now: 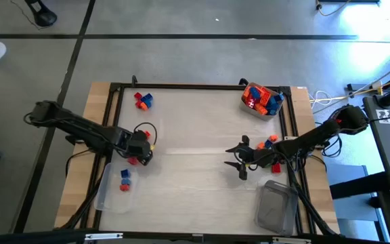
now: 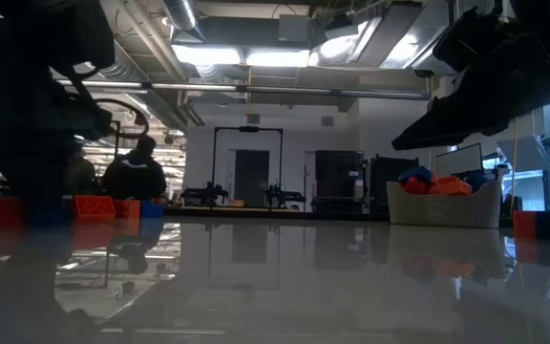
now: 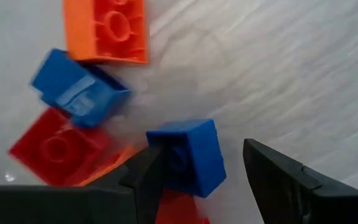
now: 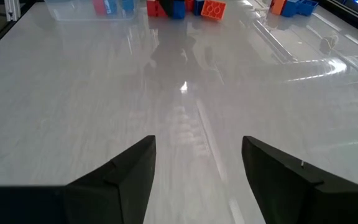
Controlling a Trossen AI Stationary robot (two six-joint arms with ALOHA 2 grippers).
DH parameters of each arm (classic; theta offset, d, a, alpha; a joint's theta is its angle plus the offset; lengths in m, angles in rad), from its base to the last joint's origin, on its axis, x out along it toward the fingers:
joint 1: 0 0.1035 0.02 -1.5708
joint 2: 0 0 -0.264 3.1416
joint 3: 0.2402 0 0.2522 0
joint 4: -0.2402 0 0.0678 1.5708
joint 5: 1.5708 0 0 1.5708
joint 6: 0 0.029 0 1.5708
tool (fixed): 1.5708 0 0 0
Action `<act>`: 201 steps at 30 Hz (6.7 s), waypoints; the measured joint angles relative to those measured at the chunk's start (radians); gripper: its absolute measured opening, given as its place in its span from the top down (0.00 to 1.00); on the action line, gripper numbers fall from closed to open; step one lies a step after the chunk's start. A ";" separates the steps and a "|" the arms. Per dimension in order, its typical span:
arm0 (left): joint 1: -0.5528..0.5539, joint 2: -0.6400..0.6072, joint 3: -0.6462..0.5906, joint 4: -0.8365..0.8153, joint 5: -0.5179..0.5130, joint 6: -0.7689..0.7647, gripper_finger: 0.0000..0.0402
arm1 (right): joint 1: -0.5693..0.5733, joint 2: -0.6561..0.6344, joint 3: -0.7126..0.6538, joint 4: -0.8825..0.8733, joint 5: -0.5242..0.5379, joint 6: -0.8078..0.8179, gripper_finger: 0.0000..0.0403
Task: Sort blocks by size
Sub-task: Put the blue game piece into the transparent bin, then put the red block into the transparent bin
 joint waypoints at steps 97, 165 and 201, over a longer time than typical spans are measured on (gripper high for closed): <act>-0.891 0.265 0.478 -0.450 -0.015 -0.675 0.54 | 0.000 0.000 0.000 -0.002 0.000 0.012 0.41; -0.092 0.097 0.112 -0.252 0.037 -0.122 0.49 | 0.000 0.000 0.000 -0.009 0.000 0.012 0.41; -0.091 0.100 0.077 -0.040 0.031 -0.003 0.70 | 0.000 0.000 0.000 -0.009 0.002 0.011 0.41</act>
